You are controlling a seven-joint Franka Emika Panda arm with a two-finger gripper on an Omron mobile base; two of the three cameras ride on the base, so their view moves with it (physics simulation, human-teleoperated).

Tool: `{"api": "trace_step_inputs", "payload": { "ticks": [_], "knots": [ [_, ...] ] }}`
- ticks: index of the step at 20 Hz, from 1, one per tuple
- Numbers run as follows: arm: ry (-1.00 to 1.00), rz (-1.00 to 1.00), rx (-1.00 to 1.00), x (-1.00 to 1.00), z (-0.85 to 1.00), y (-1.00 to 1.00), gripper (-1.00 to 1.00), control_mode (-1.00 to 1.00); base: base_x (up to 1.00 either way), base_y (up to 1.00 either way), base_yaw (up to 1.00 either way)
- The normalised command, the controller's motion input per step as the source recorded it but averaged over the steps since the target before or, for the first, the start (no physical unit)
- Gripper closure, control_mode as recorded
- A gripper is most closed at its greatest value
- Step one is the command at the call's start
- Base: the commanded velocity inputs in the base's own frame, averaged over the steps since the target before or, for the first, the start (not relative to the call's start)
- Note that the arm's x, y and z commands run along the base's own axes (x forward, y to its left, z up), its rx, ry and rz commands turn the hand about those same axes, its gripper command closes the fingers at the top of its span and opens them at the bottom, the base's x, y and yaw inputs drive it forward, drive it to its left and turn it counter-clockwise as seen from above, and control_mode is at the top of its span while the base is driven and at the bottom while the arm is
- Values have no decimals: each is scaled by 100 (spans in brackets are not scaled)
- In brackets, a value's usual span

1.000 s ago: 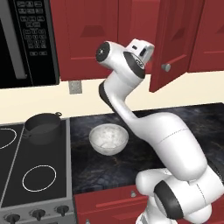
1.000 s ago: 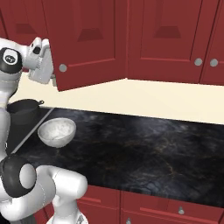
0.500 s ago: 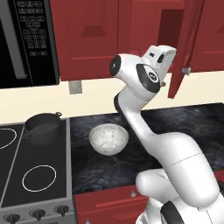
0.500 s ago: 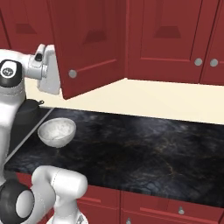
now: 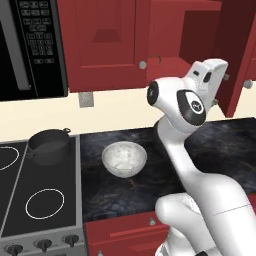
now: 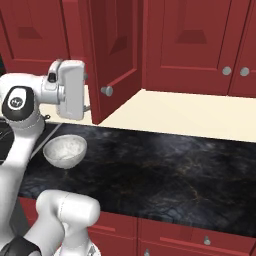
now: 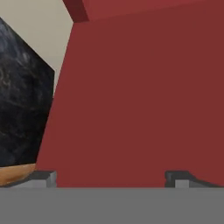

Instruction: Open the cabinet and move the ladle to the pot. Then close the cabinet.

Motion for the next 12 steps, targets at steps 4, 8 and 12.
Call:
{"api": "trace_step_inputs", "payload": {
  "ticks": [4, 8, 12],
  "knots": [
    [-2, 13, 1, -6, 31, 100, -100, -100, 0, 0, 0],
    [-3, 18, 9, 0, 38, 100, -100, -100, 0, 0, 0],
    [-6, 3, 24, 0, 52, 81, -100, -100, 0, 0, 0]
  ]
}}
